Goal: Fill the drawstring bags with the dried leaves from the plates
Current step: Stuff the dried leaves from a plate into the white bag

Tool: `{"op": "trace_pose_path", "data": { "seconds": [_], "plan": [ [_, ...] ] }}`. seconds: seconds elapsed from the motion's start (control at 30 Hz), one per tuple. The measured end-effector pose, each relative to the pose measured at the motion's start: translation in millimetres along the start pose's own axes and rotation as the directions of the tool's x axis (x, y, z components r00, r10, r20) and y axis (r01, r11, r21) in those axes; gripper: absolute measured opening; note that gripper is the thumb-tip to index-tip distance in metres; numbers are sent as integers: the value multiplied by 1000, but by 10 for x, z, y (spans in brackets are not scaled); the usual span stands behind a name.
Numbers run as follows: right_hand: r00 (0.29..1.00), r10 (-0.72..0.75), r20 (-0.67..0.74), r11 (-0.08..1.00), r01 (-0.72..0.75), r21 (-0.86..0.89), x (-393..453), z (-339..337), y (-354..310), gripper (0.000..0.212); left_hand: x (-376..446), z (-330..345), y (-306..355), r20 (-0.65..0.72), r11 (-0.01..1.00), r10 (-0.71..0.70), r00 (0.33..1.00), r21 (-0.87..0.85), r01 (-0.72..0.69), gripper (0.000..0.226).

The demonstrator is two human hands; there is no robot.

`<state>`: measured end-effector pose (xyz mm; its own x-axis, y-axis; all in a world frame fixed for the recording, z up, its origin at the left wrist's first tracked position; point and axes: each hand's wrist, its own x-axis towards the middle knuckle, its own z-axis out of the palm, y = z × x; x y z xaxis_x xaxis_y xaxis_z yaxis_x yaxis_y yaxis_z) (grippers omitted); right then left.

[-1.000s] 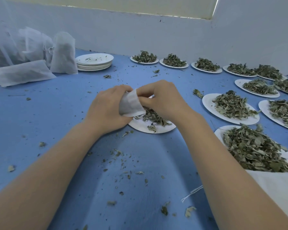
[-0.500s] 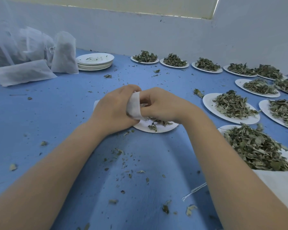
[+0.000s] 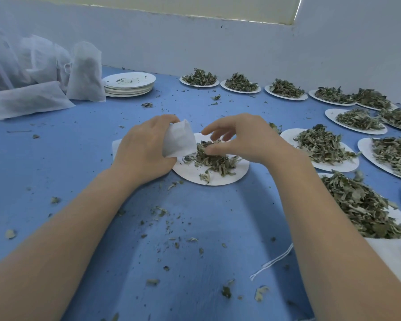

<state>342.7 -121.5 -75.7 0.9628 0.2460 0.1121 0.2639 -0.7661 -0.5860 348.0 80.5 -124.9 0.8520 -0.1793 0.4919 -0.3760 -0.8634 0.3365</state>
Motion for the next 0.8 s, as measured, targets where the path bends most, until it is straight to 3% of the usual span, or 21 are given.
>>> {"op": "trace_pose_path", "data": {
  "seconds": [0.1, 0.2, 0.37, 0.53, 0.8],
  "plan": [
    [988, 138, 73, 972, -120, -202, 4, -28, 37, 48, -4, -6, -3, -1, 1000, 7, 1000, 3, -7, 61],
    [970, 211, 121, 948, -173, -267, 5, 37, 48, 52, -6, -9, -3, 1, 1000, 12, 1000, 6, -12, 62],
    [991, 118, 58, 968, -102, -231, 54, 142, 11, 24, -1, -9, -7, 7, 1000, 18, 1000, 17, -18, 62],
    [996, 82, -41, 995, -84, -53, 7, -16, -38, 16, 3, -6, -23, 2, 999, 17, 1000, 32, -17, 62],
    [986, -16, -163, 995, 0, -95, -12, -104, -210, 15, -5, -13, 6, -19, 996, 66, 998, 61, -65, 62]
  ]
}}
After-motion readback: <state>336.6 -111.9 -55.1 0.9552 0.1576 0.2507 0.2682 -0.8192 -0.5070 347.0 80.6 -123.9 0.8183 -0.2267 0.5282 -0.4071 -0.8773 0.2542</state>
